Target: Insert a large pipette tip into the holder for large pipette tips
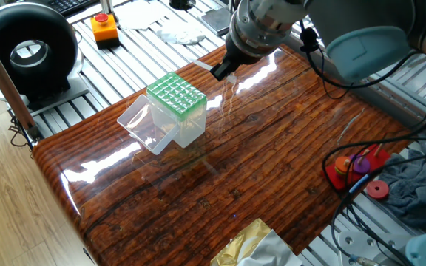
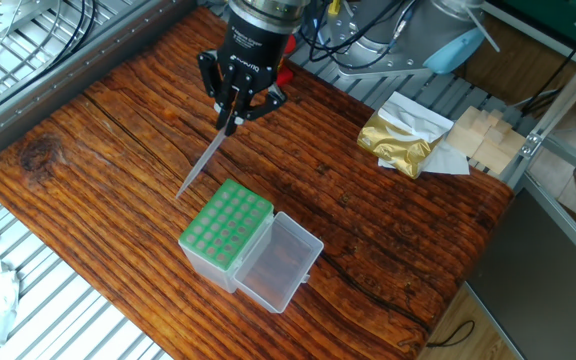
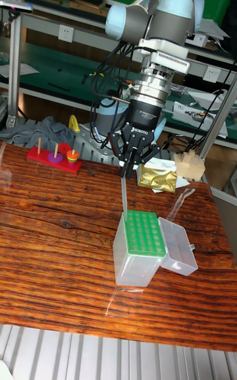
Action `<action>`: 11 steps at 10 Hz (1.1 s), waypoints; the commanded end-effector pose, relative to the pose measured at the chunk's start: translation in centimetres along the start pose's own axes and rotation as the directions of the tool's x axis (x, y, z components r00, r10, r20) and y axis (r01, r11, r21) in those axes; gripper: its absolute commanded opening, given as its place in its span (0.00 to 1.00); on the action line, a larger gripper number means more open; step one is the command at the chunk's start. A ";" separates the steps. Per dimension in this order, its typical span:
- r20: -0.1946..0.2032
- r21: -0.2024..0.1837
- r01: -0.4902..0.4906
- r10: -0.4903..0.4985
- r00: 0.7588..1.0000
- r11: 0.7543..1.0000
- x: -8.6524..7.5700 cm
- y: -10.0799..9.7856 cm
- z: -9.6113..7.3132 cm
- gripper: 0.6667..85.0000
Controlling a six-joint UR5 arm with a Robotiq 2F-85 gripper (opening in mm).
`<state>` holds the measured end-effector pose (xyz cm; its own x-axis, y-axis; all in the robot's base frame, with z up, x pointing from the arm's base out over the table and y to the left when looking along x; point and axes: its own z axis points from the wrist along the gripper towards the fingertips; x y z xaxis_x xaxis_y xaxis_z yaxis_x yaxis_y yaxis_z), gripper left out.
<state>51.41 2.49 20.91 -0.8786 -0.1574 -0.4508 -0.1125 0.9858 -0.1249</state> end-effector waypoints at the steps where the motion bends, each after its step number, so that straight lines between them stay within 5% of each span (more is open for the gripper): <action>1: -0.005 -0.014 0.006 -0.006 1.000 1.000 0.0 0.2 -0.1 0.00; 11: -0.112 -0.040 0.043 -0.047 0.993 0.998 -7.9 1.2 -1.6 0.00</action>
<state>55.87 4.32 24.44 -0.9105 -0.1928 -0.3657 -0.1584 0.9798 -0.1222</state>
